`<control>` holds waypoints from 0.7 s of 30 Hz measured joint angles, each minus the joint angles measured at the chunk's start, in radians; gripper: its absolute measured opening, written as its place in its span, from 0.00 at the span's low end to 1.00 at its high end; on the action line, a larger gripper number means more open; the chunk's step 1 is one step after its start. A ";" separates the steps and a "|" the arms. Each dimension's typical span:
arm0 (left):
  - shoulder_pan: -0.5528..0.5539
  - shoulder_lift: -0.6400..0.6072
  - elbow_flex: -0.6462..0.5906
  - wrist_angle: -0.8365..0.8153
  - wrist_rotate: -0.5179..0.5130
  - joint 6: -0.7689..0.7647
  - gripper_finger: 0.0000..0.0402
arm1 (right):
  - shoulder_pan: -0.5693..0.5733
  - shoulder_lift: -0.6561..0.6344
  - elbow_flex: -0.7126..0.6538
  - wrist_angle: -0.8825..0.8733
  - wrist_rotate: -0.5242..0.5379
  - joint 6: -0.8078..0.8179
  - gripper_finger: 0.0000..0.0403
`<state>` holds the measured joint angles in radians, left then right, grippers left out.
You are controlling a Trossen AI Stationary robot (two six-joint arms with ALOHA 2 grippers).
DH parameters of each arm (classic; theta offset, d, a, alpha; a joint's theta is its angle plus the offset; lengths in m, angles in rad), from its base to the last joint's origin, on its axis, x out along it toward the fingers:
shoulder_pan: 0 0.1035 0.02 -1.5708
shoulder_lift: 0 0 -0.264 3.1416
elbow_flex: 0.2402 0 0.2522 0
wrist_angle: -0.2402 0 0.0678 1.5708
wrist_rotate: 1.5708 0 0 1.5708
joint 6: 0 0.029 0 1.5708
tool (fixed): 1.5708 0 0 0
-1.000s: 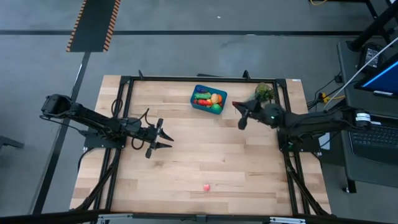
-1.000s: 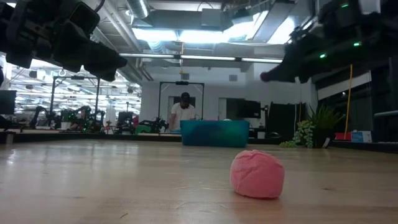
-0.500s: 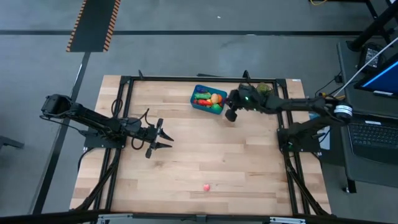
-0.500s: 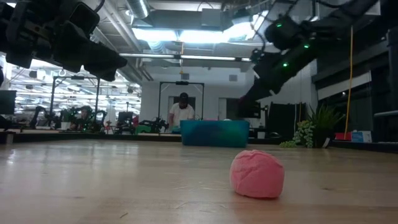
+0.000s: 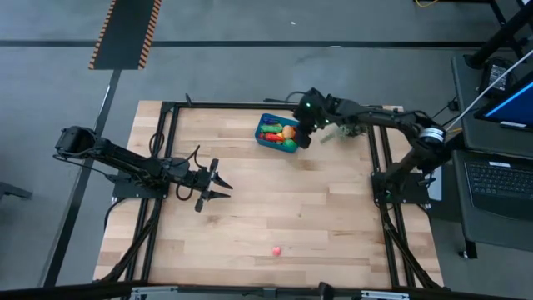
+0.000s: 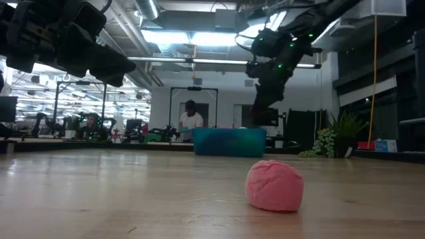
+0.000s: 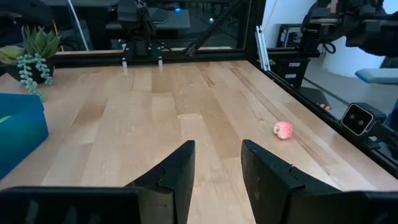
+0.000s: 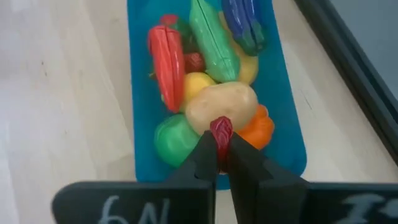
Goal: Pick and placing Produce into tupperware
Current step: Put the red cherry into the blue bin
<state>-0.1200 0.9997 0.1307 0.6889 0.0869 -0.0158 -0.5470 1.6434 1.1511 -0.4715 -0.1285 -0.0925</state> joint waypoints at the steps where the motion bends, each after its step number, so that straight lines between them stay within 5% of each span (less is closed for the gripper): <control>1: 0.000 0.000 0.000 0.000 0.000 0.000 0.31 | -0.005 0.021 0.027 -0.026 -0.002 -0.010 0.05; 10: 0.000 0.000 0.000 0.000 0.000 -0.001 0.31 | -0.064 0.180 0.189 -0.180 -0.003 0.037 0.05; 21: 0.000 0.000 0.000 0.000 0.000 -0.001 0.31 | -0.101 0.262 0.205 -0.174 0.020 0.088 0.05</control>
<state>-0.1200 0.9997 0.1307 0.6891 0.0868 -0.0170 -0.6476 1.9054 1.3563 -0.6453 -0.1084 -0.0043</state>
